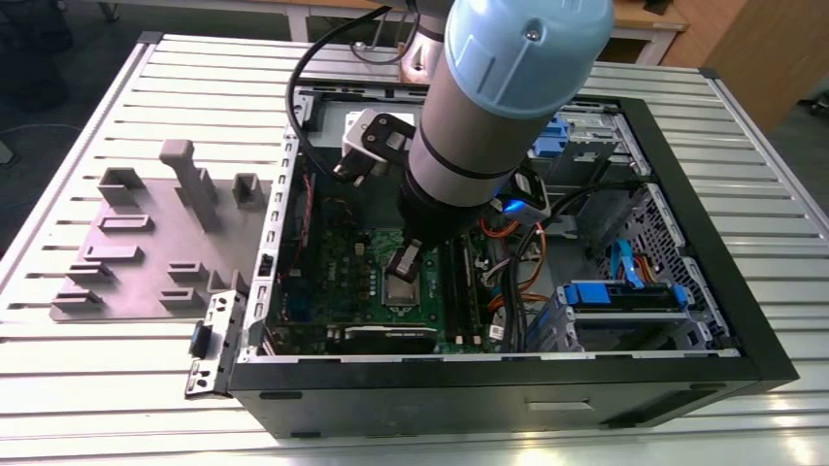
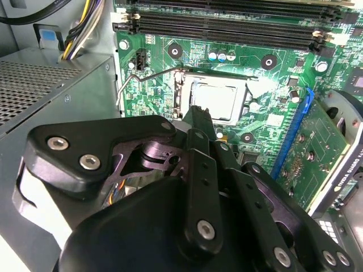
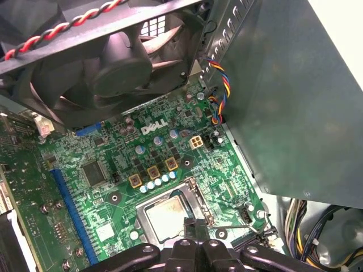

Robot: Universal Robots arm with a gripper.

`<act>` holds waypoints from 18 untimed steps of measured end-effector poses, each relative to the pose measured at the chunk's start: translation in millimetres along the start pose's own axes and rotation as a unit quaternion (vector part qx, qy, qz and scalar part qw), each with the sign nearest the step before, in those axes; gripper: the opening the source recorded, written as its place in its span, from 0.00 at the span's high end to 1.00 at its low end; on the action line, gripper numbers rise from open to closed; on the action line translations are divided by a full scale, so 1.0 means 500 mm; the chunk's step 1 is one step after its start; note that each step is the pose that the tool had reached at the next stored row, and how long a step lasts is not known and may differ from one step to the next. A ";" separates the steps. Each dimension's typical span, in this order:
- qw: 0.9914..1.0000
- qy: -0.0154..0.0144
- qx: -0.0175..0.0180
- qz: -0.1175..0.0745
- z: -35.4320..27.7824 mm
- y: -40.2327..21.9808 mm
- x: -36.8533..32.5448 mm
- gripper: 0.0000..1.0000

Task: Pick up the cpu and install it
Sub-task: 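Install the first cpu locking lever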

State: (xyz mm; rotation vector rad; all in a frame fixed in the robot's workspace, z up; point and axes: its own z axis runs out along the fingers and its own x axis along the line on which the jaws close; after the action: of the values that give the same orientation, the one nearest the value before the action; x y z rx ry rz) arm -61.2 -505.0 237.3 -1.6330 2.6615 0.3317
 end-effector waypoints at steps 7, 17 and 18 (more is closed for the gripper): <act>1.000 0.000 0.000 -0.001 -0.009 0.002 -0.002 0.89; 1.000 -0.003 0.002 -0.006 -0.013 0.004 -0.004 0.89; 1.000 -0.003 0.002 -0.006 -0.013 0.004 -0.004 0.89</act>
State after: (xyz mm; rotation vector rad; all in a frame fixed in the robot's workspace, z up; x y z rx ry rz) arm -61.5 -503.6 244.1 -1.6433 2.6453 0.3289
